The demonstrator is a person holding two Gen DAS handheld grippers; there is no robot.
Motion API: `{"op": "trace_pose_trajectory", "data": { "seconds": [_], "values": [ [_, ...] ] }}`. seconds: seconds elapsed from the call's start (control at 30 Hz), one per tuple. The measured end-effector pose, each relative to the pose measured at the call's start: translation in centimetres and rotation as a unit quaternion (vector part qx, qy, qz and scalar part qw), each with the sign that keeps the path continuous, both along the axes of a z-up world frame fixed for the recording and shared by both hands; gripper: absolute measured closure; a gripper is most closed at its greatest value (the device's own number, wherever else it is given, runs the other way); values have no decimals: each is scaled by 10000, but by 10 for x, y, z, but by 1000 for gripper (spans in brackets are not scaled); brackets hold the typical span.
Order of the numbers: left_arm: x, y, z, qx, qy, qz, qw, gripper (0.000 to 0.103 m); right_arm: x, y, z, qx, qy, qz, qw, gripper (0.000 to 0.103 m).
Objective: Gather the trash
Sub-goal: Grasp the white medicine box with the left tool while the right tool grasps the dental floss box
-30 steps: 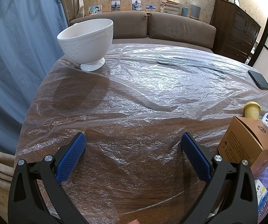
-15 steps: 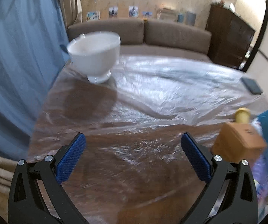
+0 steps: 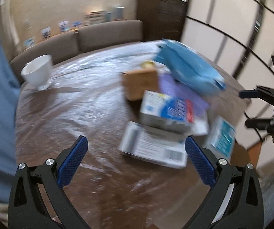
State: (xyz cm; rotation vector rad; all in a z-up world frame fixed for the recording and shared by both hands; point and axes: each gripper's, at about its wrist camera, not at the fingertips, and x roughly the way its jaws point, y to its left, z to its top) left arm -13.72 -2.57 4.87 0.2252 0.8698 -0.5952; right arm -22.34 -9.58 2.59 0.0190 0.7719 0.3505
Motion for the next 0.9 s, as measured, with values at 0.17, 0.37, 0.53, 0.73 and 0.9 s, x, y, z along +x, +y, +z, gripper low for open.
{"op": "trace_pose_trajectory", "data": {
  "seconds": [0.17, 0.37, 0.53, 0.73, 0.9],
  "values": [
    [-1, -25, -12, 291, 107, -374, 9988, 1, -16, 36, -22, -129, 113, 25, 9998, 4],
    [6, -42, -31, 732, 143, -724, 9946, 1, -11, 43, -38, -370, 70, -251, 9990, 4],
    [13, -48, -41, 882, 236, -842, 9923, 1, -10, 44, -39, -211, 81, -310, 9993, 4],
    [14, -50, -45, 828, 341, -883, 9921, 1, -5, 48, -37, -42, 222, -260, 9994, 4],
    [16, -51, -43, 872, 286, -853, 9921, 1, -6, 49, -39, 12, 302, -299, 9991, 4]
  ]
}}
